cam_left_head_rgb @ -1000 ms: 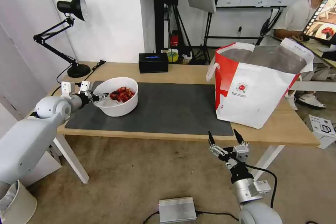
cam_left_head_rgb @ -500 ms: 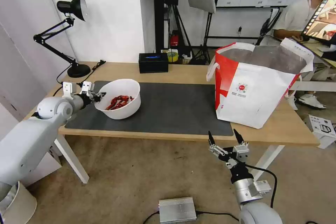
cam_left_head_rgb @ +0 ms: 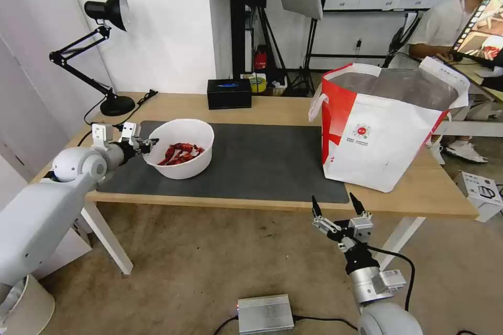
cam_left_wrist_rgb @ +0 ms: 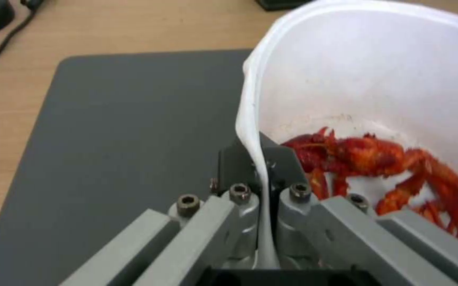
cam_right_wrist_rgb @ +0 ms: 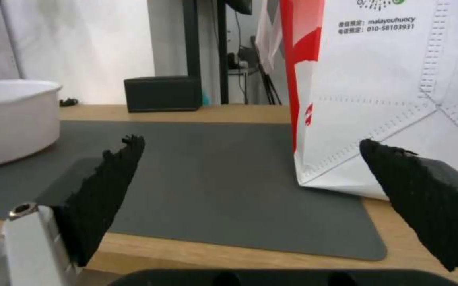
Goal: Pick up the trash from the table and place it into the takeout bag.
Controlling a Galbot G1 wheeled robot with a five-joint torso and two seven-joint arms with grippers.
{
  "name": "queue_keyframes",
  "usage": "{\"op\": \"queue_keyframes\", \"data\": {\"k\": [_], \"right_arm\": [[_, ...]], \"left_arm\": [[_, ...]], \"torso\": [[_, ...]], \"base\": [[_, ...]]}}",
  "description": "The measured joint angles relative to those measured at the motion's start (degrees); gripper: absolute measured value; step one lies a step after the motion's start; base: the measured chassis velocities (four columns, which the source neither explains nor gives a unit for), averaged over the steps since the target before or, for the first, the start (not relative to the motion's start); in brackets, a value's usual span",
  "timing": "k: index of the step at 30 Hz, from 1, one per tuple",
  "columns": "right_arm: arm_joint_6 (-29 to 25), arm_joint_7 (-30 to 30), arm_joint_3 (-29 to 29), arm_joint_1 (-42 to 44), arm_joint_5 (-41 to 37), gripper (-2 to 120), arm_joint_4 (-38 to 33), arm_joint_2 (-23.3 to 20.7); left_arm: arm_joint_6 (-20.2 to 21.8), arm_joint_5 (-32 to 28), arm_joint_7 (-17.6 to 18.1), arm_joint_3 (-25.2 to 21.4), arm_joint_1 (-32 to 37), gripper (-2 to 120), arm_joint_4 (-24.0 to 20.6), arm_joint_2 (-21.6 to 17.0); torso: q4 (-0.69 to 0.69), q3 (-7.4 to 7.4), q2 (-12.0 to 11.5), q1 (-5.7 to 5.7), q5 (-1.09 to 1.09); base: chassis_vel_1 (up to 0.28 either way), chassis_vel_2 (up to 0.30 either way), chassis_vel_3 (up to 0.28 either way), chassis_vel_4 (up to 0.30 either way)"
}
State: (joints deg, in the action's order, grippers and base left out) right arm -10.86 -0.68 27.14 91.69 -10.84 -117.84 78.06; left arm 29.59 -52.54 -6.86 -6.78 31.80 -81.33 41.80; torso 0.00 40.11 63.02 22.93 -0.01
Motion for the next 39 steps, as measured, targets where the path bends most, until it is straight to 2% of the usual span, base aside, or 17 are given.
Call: {"op": "queue_keyframes", "data": {"k": [6,24,30,37,39], "right_arm": [[0.0,0.0,0.0,0.0,0.0,100,0.0,0.0],[0.0,0.0,0.0,0.0,0.0,100,0.0,0.0],[0.0,0.0,0.0,0.0,0.0,100,0.0,0.0],[0.0,0.0,0.0,0.0,0.0,100,0.0,0.0],[0.0,0.0,0.0,0.0,0.0,100,0.0,0.0]], "left_arm": [[0.6,-2.6,0.9,-1.4,1.2,0,-3.6,-0.9],[2.2,-11.7,4.9,-3.9,3.4,0,-10.5,-1.5],[2.8,-15.9,6.7,-4.3,4.3,0,-15.0,-2.3],[3.4,-19.5,8.9,-2.4,1.5,0,-18.2,-2.7],[3.7,-22.3,10.5,-0.3,-1.7,0,-19.1,-2.6]], "torso": [[0.01,0.00,0.0,0.00,0.01],[0.00,0.00,0.0,0.00,0.02],[0.01,0.00,0.0,0.00,0.01],[0.01,0.00,0.0,-0.01,0.02],[0.01,0.00,0.0,0.00,0.02]], "base": [[0.000,0.000,0.000,0.000],[0.000,0.000,0.000,0.000],[0.000,0.000,0.000,0.000],[0.000,0.000,0.000,0.000],[0.000,0.000,0.000,0.000]]}}
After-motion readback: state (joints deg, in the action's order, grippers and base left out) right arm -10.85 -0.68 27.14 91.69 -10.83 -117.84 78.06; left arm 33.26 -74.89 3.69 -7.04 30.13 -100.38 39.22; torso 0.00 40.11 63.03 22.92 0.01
